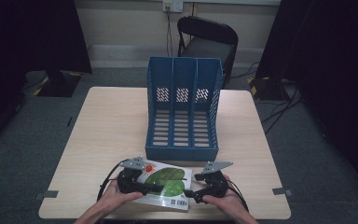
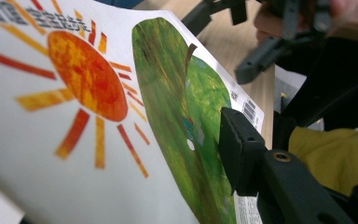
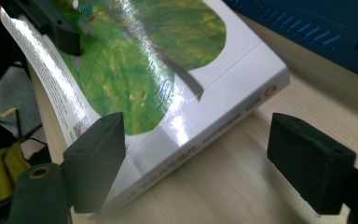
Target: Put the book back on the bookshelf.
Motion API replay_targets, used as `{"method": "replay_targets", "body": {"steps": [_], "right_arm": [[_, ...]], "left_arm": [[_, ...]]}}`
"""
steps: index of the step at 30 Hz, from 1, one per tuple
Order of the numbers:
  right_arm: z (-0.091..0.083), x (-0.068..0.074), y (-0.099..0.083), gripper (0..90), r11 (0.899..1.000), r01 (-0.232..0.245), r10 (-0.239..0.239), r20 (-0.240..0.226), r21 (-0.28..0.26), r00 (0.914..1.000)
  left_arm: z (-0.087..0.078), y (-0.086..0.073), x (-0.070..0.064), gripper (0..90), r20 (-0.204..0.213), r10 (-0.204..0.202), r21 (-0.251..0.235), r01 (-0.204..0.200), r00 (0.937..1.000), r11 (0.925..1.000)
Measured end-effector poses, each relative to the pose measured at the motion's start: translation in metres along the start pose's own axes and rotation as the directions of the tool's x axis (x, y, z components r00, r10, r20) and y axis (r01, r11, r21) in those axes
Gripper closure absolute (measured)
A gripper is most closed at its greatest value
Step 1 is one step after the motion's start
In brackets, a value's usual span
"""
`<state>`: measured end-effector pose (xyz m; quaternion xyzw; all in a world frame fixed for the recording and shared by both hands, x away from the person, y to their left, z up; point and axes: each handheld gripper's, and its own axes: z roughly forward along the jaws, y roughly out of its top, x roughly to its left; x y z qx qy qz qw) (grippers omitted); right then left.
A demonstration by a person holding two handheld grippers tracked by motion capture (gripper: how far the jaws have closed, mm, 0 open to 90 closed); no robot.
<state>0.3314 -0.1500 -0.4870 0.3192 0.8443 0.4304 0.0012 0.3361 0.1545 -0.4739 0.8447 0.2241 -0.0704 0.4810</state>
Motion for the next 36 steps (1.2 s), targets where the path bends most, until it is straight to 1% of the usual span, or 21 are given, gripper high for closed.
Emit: {"method": "replay_targets", "body": {"steps": [1, 2, 6, 9, 10, 12, 14, 15, 16, 17, 20, 23, 24, 25, 26, 27, 28, 32, 33, 34, 36], "right_arm": [[-0.001, -0.001, 0.0, 23.8, 1.0, -0.009, 0.009, 0.006, -0.012, 0.9999], [-0.002, -0.001, 0.0, 25.4, 1.0, -0.007, 0.007, 0.006, -0.023, 1.0], [-0.004, -0.003, 0.001, 24.2, 0.998, -0.036, 0.035, -0.011, -0.044, 0.9993], [-0.005, -0.005, 0.0, 29.0, 0.997, -0.057, 0.055, -0.039, -0.054, 0.9977], [-0.004, -0.005, 0.0, 29.0, 0.997, -0.06, 0.057, -0.053, -0.052, 0.9969], [-0.005, -0.003, 0.001, 31.1, 0.998, -0.043, 0.041, -0.047, -0.047, 0.9981], [-0.008, -0.004, 0.002, 37.9, 0.997, -0.055, 0.052, -0.054, -0.058, 0.9972], [-0.013, -0.004, 0.003, 43.8, 0.995, -0.046, 0.042, -0.054, -0.084, 0.9976], [-0.013, -0.004, 0.003, 43.8, 0.995, -0.046, 0.042, -0.054, -0.084, 0.9976], [-0.018, -0.004, 0.005, 49.7, 0.992, -0.04, 0.034, -0.057, -0.119, 0.9978], [-0.022, -0.004, 0.006, 53.6, 0.989, -0.043, 0.033, -0.071, -0.142, 0.9969], [-0.026, -0.001, 0.007, 56.7, 0.988, -0.031, 0.02, -0.074, -0.154, 0.997], [-0.027, 0.0, 0.008, 58.0, 0.987, -0.03, 0.018, -0.075, -0.16, 0.997], [-0.029, 0.002, 0.009, 59.7, 0.986, -0.02, 0.008, -0.076, -0.163, 0.9971], [-0.029, 0.002, 0.009, 59.7, 0.986, -0.02, 0.008, -0.076, -0.163, 0.9971], [-0.032, 0.004, 0.01, 62.0, 0.986, -0.007, -0.006, -0.078, -0.169, 0.997], [-0.037, 0.009, 0.012, 63.6, 0.983, 0.012, -0.028, -0.085, -0.184, 0.996], [-0.038, 0.015, 0.015, 63.9, 0.982, 0.032, -0.045, -0.065, -0.186, 0.9969], [-0.037, 0.016, 0.016, 62.6, 0.982, 0.048, -0.061, -0.065, -0.181, 0.996], [-0.037, 0.016, 0.016, 62.6, 0.982, 0.048, -0.061, -0.065, -0.181, 0.996], [-0.035, 0.016, 0.017, 58.1, 0.982, 0.038, -0.053, -0.08, -0.182, 0.9953]], "left_arm": [[0.0, 0.001, -0.002, 68.6, 0.009, 0.011, -0.005, -0.011, 0.9999, 0.9999], [0.001, 0.001, -0.005, 68.9, 0.015, 0.047, -0.013, -0.046, 0.9988, 0.9988], [0.002, 0.002, -0.008, 69.7, 0.024, 0.073, -0.02, -0.072, 0.9971, 0.9972], [0.002, 0.002, -0.009, 69.7, 0.019, 0.086, -0.019, -0.086, 0.9961, 0.9961], [0.003, 0.002, -0.009, 69.7, 0.018, 0.087, -0.019, -0.086, 0.9961, 0.9961], [0.003, 0.001, -0.008, 69.8, 0.016, 0.076, -0.007, -0.075, 0.997, 0.9971], [0.003, 0.001, -0.007, 70.0, 0.006, 0.067, 0.005, -0.067, 0.9978, 0.9978], [0.002, 0.001, -0.006, 71.0, 0.002, 0.059, 0.003, -0.059, 0.9983, 0.9983], [0.001, 0.001, -0.005, 71.0, -0.003, 0.052, 0.0, -0.052, 0.9986, 0.9986], [-0.001, 0.001, -0.002, 72.6, -0.008, 0.038, -0.006, -0.038, 0.9993, 0.9993], [-0.003, 0.001, -0.002, 73.6, -0.012, 0.03, -0.009, -0.03, 0.9995, 0.9995], [-0.004, 0.0, -0.003, 73.2, -0.023, 0.023, -0.012, -0.024, 0.9995, 0.9997], [-0.004, 0.0, -0.003, 71.7, -0.023, 0.023, -0.012, -0.024, 0.9995, 0.9997], [-0.007, 0.0, -0.001, 66.6, -0.048, 0.005, -0.006, -0.005, 0.9988, 1.0], [-0.007, 0.0, -0.001, 64.0, -0.048, 0.005, -0.006, -0.005, 0.9988, 1.0], [-0.009, 0.0, 0.0, 64.0, -0.056, -0.005, -0.013, 0.004, 0.9984, 0.9999], [-0.012, -0.002, 0.0, 62.7, -0.08, 0.018, 0.002, -0.018, 0.9966, 0.9998], [-0.014, -0.003, 0.001, 61.6, -0.078, 0.017, 0.003, -0.017, 0.9968, 0.9999], [-0.014, -0.003, 0.001, 61.5, -0.081, 0.019, 0.002, -0.019, 0.9966, 0.9998], [-0.014, -0.003, 0.001, 61.3, -0.081, 0.019, 0.002, -0.019, 0.9966, 0.9998], [-0.015, -0.004, 0.002, 61.1, -0.085, 0.017, -0.001, -0.017, 0.9963, 0.9999]]}}
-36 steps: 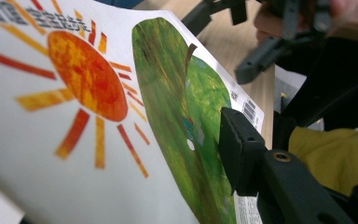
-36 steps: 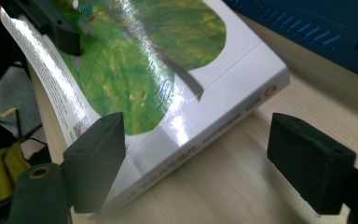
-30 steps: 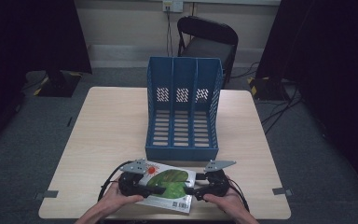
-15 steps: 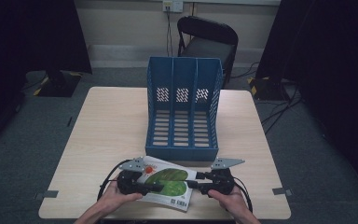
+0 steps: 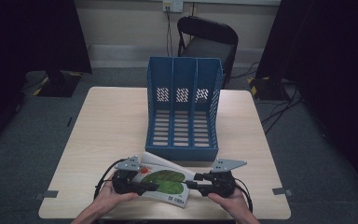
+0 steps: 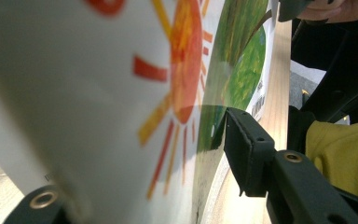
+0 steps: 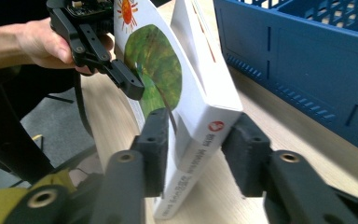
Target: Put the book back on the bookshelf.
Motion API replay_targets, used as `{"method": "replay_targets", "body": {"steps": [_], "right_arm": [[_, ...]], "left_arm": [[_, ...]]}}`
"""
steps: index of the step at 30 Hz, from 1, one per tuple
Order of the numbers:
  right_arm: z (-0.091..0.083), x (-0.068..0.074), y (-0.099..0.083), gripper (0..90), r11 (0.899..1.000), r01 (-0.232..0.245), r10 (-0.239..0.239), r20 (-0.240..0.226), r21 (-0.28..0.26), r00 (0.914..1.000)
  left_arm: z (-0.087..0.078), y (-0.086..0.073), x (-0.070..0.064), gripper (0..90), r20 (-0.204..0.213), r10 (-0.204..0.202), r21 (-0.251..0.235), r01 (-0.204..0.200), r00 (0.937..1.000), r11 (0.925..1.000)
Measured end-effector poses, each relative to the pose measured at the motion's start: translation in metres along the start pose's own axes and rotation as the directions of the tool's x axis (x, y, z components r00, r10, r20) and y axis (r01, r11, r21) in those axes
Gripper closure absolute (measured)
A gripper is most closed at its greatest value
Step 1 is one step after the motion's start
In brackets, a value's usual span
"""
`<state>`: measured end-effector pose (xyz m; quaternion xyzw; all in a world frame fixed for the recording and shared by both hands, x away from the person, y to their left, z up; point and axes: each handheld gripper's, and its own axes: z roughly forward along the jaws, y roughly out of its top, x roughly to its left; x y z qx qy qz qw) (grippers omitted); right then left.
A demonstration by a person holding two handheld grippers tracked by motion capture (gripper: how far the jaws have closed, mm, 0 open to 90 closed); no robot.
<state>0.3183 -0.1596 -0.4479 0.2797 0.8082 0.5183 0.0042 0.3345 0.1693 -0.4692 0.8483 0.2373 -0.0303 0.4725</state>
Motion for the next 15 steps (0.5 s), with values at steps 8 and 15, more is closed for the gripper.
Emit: {"method": "replay_targets", "body": {"steps": [8, 15], "right_arm": [[0.011, -0.004, 0.003, 66.0, 1.0, -0.004, 0.004, -0.009, -0.007, 1.0], [0.007, 0.004, 0.007, 73.4, 0.999, 0.049, -0.05, -0.044, -0.012, 0.9978]], "left_arm": [[-0.003, 0.0, 0.003, 58.6, -0.01, -0.015, -0.002, 0.015, 0.9998, 0.9999], [-0.024, -0.005, 0.01, 44.9, -0.057, -0.057, -0.022, 0.056, 0.9967, 0.9982]]}}
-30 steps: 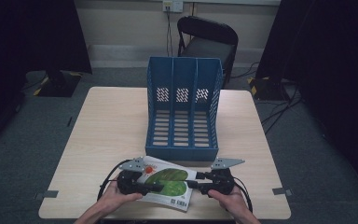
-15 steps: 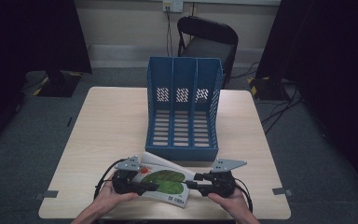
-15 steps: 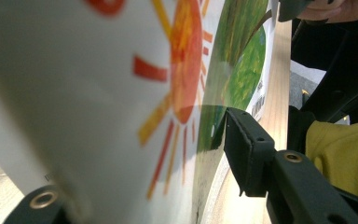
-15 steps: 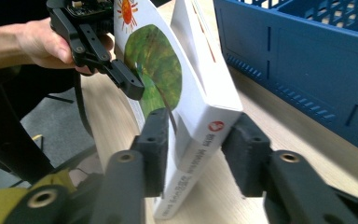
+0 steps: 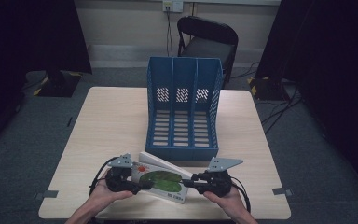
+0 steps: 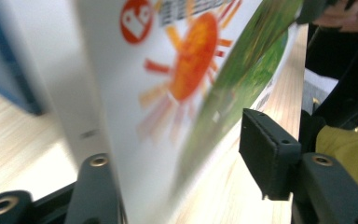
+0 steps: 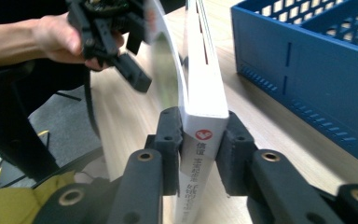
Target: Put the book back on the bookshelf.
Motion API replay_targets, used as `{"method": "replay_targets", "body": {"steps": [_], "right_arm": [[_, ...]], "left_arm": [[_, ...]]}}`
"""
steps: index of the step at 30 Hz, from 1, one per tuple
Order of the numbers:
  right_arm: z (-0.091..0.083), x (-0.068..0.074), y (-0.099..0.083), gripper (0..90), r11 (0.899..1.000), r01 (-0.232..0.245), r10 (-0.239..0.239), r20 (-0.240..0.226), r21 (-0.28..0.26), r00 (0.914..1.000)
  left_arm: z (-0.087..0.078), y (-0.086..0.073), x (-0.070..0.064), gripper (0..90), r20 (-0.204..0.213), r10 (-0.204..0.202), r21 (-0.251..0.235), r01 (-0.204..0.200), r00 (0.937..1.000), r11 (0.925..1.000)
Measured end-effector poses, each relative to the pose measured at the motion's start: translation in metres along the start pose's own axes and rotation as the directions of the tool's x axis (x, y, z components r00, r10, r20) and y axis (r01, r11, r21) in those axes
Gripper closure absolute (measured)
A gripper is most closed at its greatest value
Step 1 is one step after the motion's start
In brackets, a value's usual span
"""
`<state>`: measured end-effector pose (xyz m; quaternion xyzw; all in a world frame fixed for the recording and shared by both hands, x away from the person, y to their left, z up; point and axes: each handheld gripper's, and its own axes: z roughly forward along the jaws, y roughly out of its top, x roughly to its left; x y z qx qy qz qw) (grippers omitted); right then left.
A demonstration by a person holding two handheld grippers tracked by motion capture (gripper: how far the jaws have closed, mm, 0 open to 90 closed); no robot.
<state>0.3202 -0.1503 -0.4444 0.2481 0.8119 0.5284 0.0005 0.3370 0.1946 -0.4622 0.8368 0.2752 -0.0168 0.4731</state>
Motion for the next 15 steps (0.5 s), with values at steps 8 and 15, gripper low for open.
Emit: {"method": "replay_targets", "body": {"steps": [8, 15], "right_arm": [[-0.004, 0.004, 0.008, 74.6, 0.999, 0.048, -0.048, 0.014, 0.026, 0.9987], [-0.007, 0.005, 0.01, 74.7, 0.996, 0.081, -0.082, 0.025, 0.035, 0.9963]], "left_arm": [[-0.018, -0.001, 0.011, 41.0, -0.032, -0.041, -0.069, 0.039, 0.9986, 0.9968], [-0.015, -0.002, 0.018, 35.2, -0.115, -0.077, -0.06, 0.07, 0.9904, 0.9957]]}}
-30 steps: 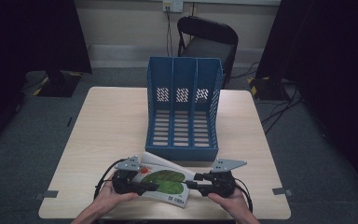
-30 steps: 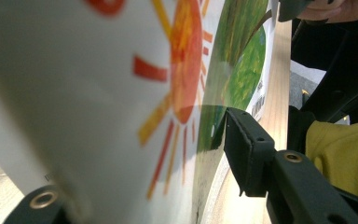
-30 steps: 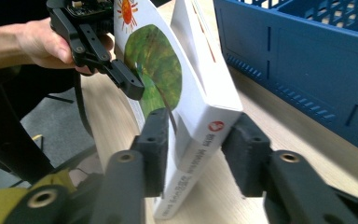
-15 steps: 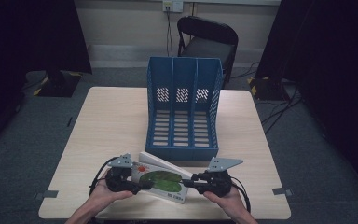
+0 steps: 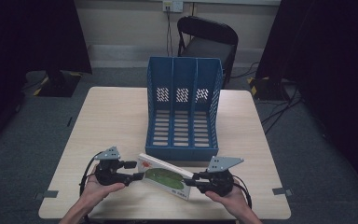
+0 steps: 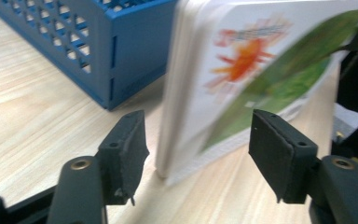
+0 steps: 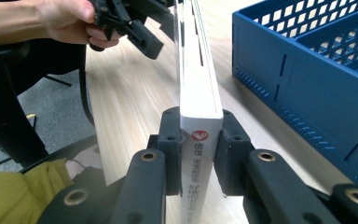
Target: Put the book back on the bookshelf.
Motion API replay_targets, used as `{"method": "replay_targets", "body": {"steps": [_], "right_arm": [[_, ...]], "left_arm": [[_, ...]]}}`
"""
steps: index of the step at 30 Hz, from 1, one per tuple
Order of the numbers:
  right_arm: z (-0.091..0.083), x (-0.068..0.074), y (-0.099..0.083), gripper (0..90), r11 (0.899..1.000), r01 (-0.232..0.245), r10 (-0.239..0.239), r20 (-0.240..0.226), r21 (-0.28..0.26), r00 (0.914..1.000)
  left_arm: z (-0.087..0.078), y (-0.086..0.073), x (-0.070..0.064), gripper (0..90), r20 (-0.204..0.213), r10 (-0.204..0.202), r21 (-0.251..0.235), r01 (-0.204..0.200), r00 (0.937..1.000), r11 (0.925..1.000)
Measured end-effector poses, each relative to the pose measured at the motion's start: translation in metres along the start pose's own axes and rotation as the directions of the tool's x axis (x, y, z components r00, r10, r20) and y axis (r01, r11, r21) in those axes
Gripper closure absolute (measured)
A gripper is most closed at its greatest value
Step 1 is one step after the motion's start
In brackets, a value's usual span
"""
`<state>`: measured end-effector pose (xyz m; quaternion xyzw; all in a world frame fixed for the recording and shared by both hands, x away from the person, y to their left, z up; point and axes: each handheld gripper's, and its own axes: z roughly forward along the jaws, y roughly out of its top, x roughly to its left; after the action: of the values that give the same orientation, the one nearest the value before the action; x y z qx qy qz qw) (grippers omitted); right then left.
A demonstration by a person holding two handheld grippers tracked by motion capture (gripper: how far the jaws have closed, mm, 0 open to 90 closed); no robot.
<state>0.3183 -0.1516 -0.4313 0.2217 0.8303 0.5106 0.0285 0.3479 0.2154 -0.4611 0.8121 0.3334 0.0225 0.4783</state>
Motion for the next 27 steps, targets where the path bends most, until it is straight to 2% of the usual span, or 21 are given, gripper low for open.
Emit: {"method": "replay_targets", "body": {"steps": [2, 4, 6, 7, 10, 14, 18, 23, 24, 25, 27], "right_arm": [[0.0, 0.0, -0.002, 74.6, 1.0, -0.006, 0.006, -0.006, -0.006, 1.0], [0.002, 0.001, -0.006, 74.2, 1.0, -0.011, 0.011, -0.009, -0.001, 0.9999], [0.003, 0.003, -0.009, 72.9, 1.0, -0.015, 0.015, -0.027, -0.014, 0.9995], [0.004, 0.007, -0.009, 72.0, 1.0, 0.009, -0.009, -0.029, -0.012, 0.9995], [0.006, 0.008, -0.01, 70.8, 1.0, 0.004, -0.005, -0.033, -0.011, 0.9994], [0.015, 0.011, -0.013, 66.8, 1.0, -0.001, 0.001, -0.032, 0.0, 0.9995], [0.027, 0.018, -0.017, 59.7, 1.0, 0.01, -0.01, -0.002, 0.025, 0.9999], [0.037, 0.02, -0.016, 59.5, 1.0, 0.006, -0.007, 0.017, 0.007, 0.9998], [0.041, 0.02, -0.014, 61.9, 1.0, 0.012, -0.012, 0.002, 0.004, 0.9999], [0.043, 0.02, -0.013, 63.0, 1.0, 0.016, -0.016, 0.016, -0.003, 0.9997], [0.047, 0.02, -0.013, 63.8, 1.0, 0.017, -0.017, 0.012, -0.009, 0.9998]], "left_arm": [[0.004, 0.0, 0.001, 34.9, -0.001, 0.001, 0.018, -0.001, 1.0, 0.9998], [0.009, -0.001, 0.0, 37.7, 0.022, 0.008, 0.029, -0.009, 0.9997, 0.9995], [0.013, 0.0, -0.002, 38.2, 0.025, 0.021, 0.038, -0.022, 0.9995, 0.999], [0.018, 0.0, -0.003, 38.5, 0.03, 0.03, 0.059, -0.032, 0.9991, 0.9977], [0.021, -0.001, -0.004, 38.7, 0.022, 0.039, 0.069, -0.04, 0.999, 0.9968], [0.022, 0.0, -0.006, 41.5, 0.013, 0.075, 0.078, -0.076, 0.9971, 0.9941], [0.021, -0.001, -0.007, 42.4, 0.015, 0.081, 0.082, -0.082, 0.9966, 0.9933], [0.02, -0.002, -0.008, 42.5, 0.015, 0.078, 0.088, -0.079, 0.9969, 0.993], [0.02, -0.002, -0.009, 42.5, 0.015, 0.077, 0.089, -0.078, 0.9969, 0.9929], [0.019, -0.002, -0.009, 42.5, 0.017, 0.075, 0.09, -0.076, 0.997, 0.993], [0.019, -0.002, -0.009, 42.5, 0.023, 0.072, 0.092, -0.074, 0.9972, 0.9931]]}}
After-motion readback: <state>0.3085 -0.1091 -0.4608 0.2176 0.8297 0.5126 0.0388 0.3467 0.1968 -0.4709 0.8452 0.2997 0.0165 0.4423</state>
